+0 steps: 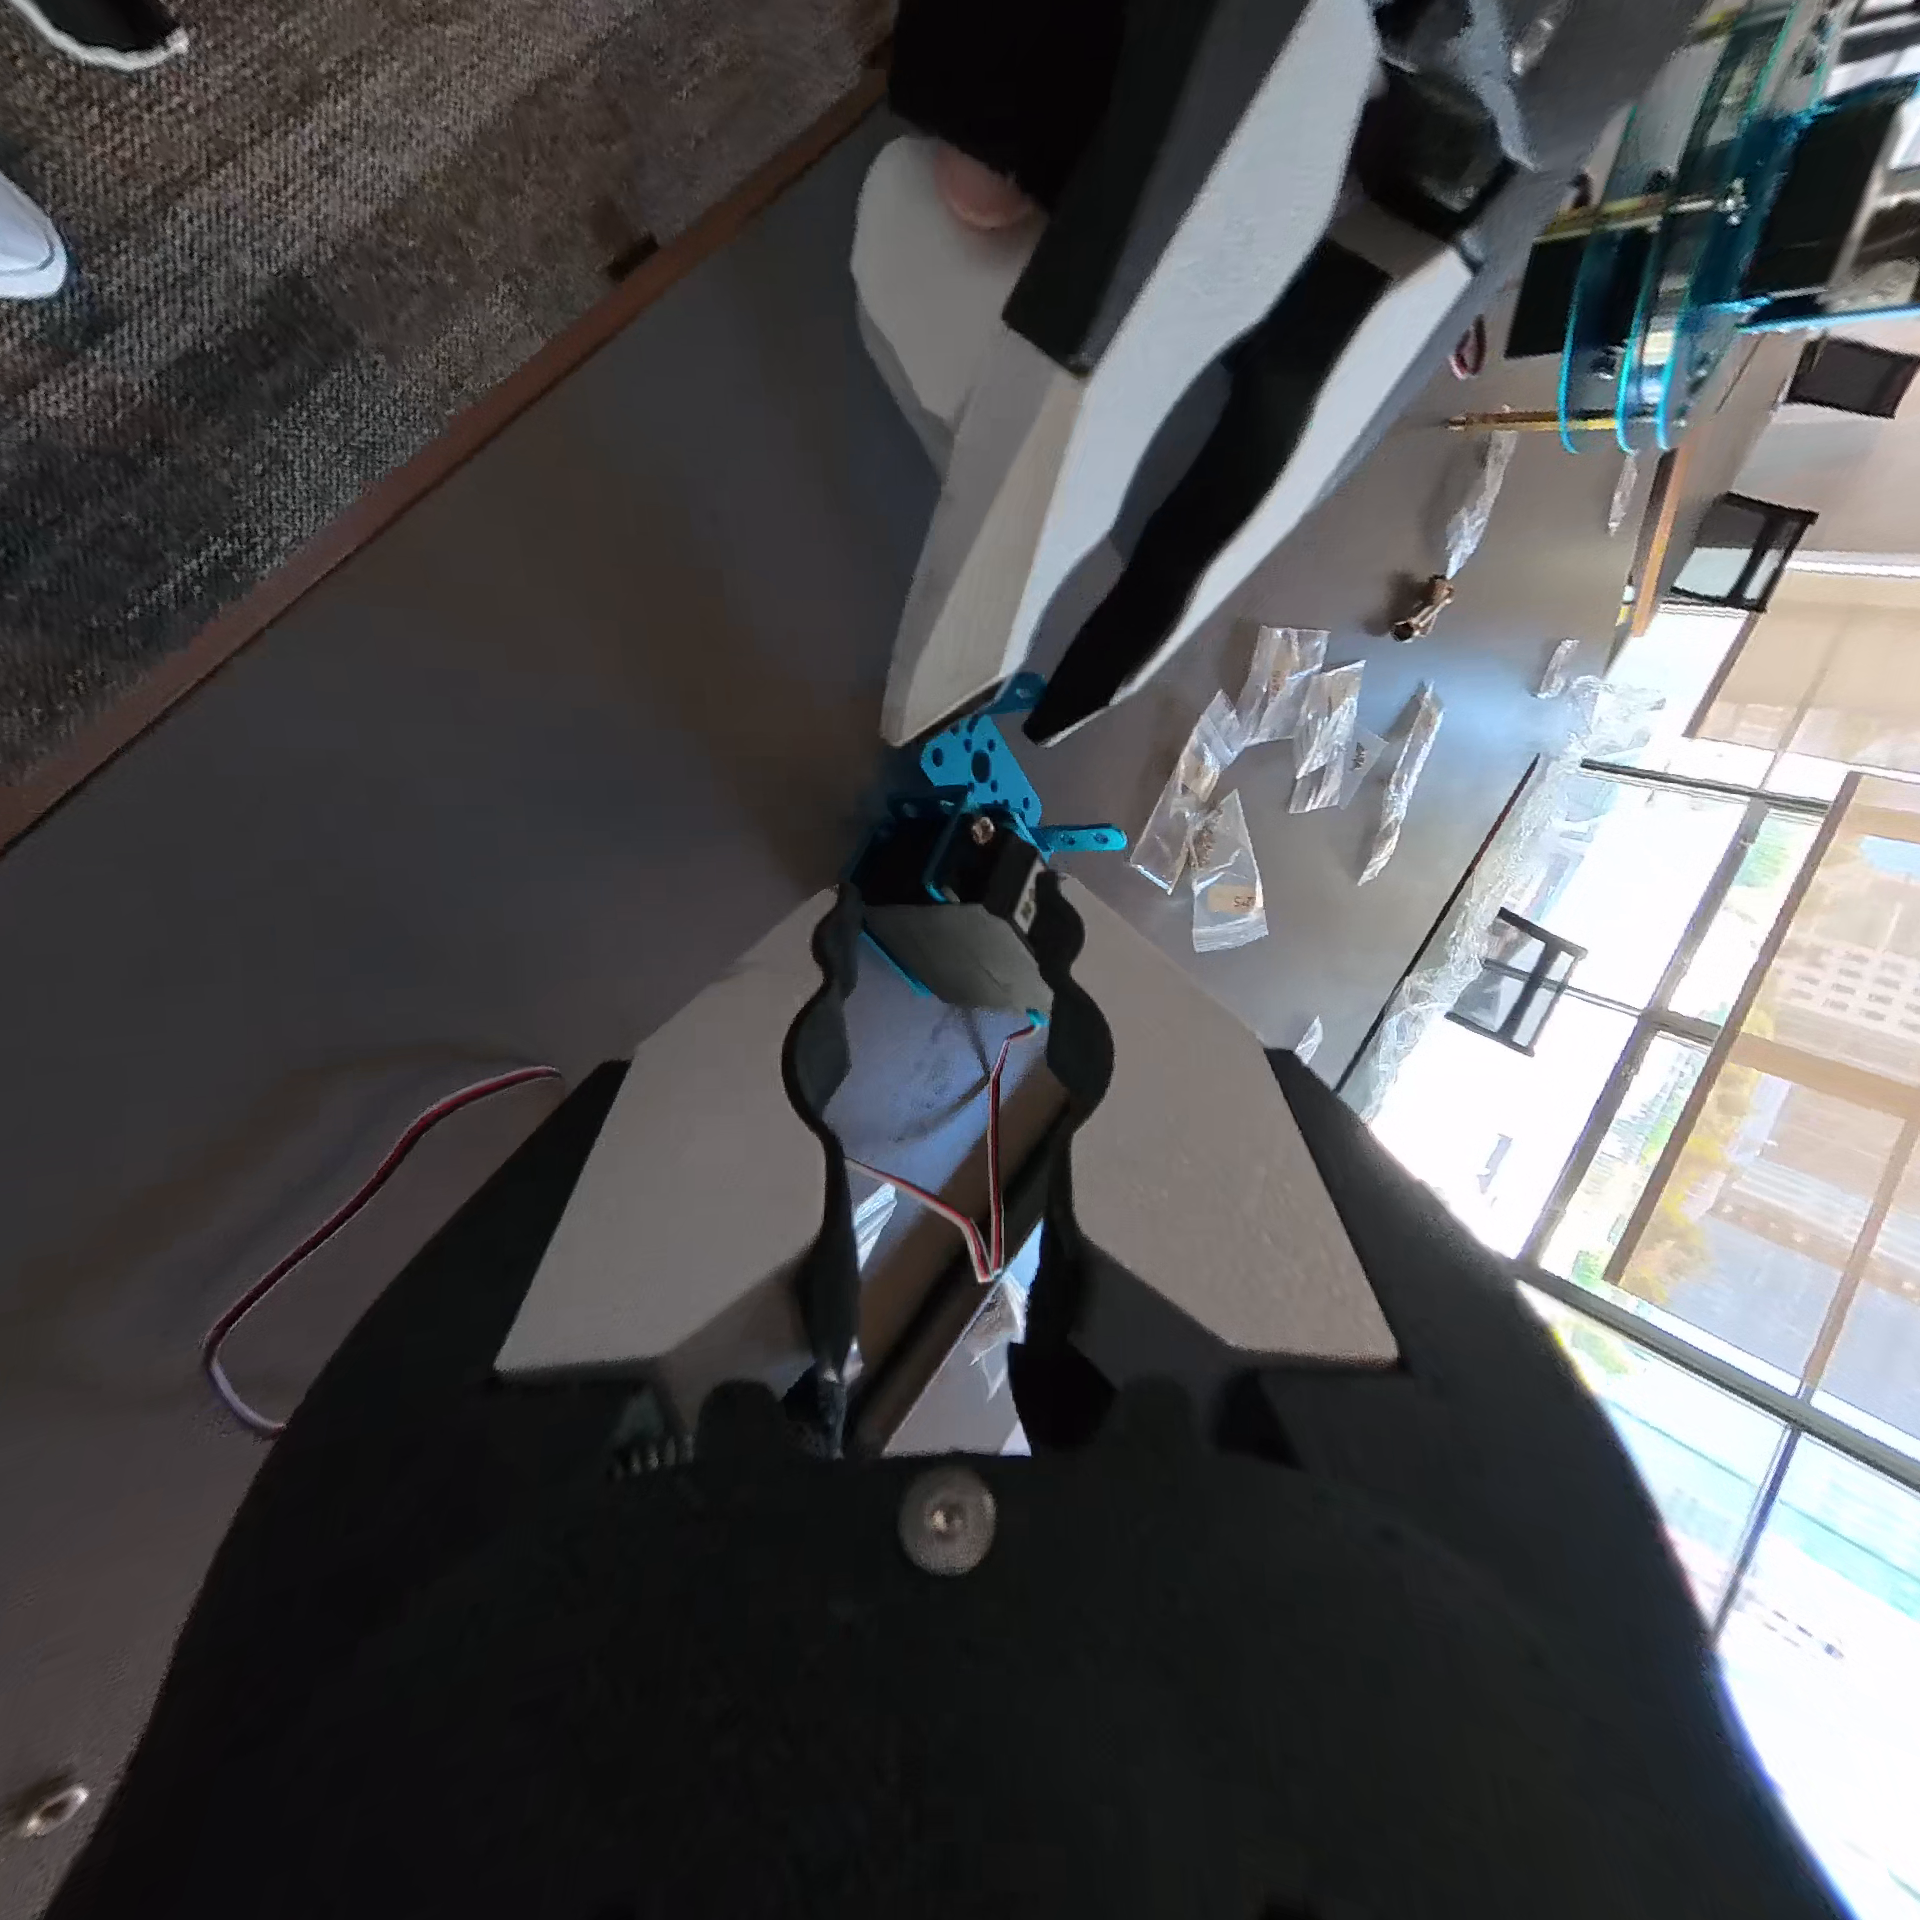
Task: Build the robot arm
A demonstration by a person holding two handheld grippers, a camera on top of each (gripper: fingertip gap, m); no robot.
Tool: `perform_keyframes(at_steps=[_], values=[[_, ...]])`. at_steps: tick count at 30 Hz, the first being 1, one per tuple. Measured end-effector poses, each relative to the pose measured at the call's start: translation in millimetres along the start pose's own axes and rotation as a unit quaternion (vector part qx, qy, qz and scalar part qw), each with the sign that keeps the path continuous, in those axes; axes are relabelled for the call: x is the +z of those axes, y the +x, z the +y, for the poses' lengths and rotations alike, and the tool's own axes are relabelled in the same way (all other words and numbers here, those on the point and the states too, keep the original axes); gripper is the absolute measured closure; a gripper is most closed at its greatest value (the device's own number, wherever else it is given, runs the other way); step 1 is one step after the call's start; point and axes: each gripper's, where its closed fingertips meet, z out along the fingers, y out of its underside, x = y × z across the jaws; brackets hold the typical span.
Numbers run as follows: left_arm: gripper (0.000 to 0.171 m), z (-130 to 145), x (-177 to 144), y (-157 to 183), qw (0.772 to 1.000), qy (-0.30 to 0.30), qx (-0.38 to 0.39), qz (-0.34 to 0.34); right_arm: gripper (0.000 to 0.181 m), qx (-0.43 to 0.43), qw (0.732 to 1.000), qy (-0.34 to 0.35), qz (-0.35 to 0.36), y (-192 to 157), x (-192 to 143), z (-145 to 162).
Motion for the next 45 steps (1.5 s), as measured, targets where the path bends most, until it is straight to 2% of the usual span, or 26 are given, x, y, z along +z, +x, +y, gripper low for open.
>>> perform_keyframes(at_steps=[4,8,11,13,15,17,22,26,30,32,39,45], values=[[0.13,0.2,-4.3,-0.9,1.0,0.001,0.008,-0.009,0.148,0.042,0.999,0.0,0.026,3.3,-4.2,5.9],[0.132,1.5,-12.1,-4.6,0.999,-0.004,0.037,-0.031,0.15,0.121,0.99,0.016,0.072,13.0,-9.6,14.5],[0.134,3.7,-15.0,-11.8,0.998,-0.009,0.041,-0.039,0.147,0.183,0.98,0.032,0.076,12.5,-5.8,22.5],[0.132,6.1,-15.6,-18.0,0.998,-0.017,0.037,-0.039,0.131,0.276,0.957,0.074,0.051,11.9,-3.8,19.1],[0.131,7.1,-16.2,-23.6,0.998,-0.022,0.035,-0.04,0.112,0.382,0.917,0.111,0.018,12.3,-1.5,16.3],[0.13,4.9,-17.1,-23.8,0.999,-0.029,0.03,-0.034,0.111,0.441,0.891,0.109,-0.011,8.1,1.0,19.3],[0.131,-12.9,-16.7,-10.1,0.999,-0.026,-0.029,0.01,0.119,0.465,0.881,0.083,0.011,5.0,-1.2,24.8],[0.13,-16.6,-10.8,-8.9,0.997,-0.039,-0.053,0.033,0.12,0.493,0.867,0.075,-0.01,-6.8,11.3,21.4],[0.118,-16.1,-3.7,-3.0,0.992,-0.059,-0.083,0.078,0.126,0.511,0.857,0.073,-0.01,-9.1,16.7,19.7],[0.118,-18.4,0.8,-1.2,0.99,-0.062,-0.095,0.088,0.13,0.513,0.855,0.072,-0.006,-8.4,16.5,20.1],[0.127,-34.2,11.2,-13.0,0.988,-0.064,-0.132,0.058,0.132,0.523,0.848,0.084,0.009,-2.5,12.3,20.9],[0.131,-34.1,16.9,-20.8,0.986,-0.081,-0.142,0.039,0.132,0.524,0.847,0.089,0.01,-5.3,8.2,24.2]])
